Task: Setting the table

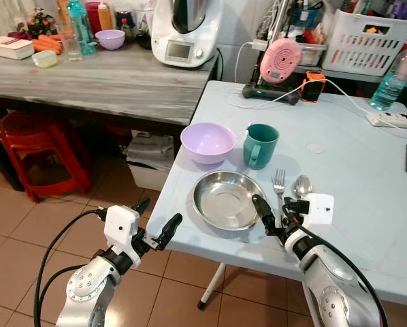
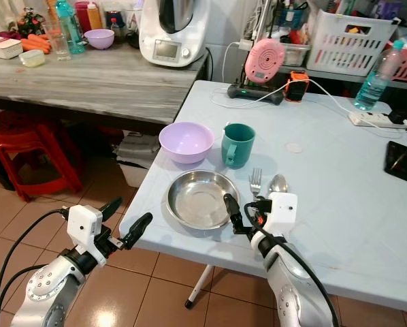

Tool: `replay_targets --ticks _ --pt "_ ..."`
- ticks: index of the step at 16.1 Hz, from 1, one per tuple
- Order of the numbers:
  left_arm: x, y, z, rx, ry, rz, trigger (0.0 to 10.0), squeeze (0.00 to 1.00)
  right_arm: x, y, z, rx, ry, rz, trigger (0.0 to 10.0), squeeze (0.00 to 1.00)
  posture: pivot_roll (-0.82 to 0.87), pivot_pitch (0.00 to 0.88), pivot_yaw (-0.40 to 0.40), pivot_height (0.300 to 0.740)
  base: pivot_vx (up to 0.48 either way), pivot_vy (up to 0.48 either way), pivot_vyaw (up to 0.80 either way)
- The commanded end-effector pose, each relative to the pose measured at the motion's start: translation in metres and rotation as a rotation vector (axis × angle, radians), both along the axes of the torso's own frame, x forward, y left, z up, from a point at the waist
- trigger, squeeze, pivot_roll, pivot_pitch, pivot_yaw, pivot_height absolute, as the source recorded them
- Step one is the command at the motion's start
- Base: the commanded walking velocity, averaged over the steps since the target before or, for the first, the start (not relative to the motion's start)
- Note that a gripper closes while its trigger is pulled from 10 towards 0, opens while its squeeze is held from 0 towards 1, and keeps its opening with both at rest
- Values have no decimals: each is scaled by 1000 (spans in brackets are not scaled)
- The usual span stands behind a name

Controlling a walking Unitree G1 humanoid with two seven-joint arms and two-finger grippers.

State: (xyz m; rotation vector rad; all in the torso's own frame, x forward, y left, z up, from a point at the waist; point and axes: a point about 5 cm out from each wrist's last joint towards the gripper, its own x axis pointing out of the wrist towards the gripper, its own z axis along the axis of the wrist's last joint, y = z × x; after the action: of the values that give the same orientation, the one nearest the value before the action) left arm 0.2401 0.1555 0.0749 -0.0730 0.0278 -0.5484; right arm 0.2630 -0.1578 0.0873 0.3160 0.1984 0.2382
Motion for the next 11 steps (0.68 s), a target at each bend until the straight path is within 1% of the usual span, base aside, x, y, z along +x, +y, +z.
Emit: replay_targets --ticks 1,3,6,7,8,11 --pt "-1 -2 5 -2 -27 -29 10000 0 3 0 -2 14 23 11 10000 0 1 0 -43 740 0 0 0" --pt "-3 -4 6 -11 -31 -50 10000 0 5 4 -4 58 59 30 10000 0 2 0 -44 740 0 0 0" --pt "-4 -9 7 -31 -33 -88 10000 0 8 11 -8 45 100 60 10000 0 5 0 -44 740 0 0 0" --pt "-4 -10 6 -32 -33 -89 10000 0 10 11 -9 46 108 56 3882 0 5 0 -44 740 0 0 0" --pt "-5 -11 6 -35 -31 -91 10000 0 11 11 -10 46 116 58 0 0 5 0 -42 740 0 0 0" --pt "-6 -15 5 -47 -27 -111 10000 0 13 13 -10 75 140 62 0 0 5 0 -42 740 0 0 0"
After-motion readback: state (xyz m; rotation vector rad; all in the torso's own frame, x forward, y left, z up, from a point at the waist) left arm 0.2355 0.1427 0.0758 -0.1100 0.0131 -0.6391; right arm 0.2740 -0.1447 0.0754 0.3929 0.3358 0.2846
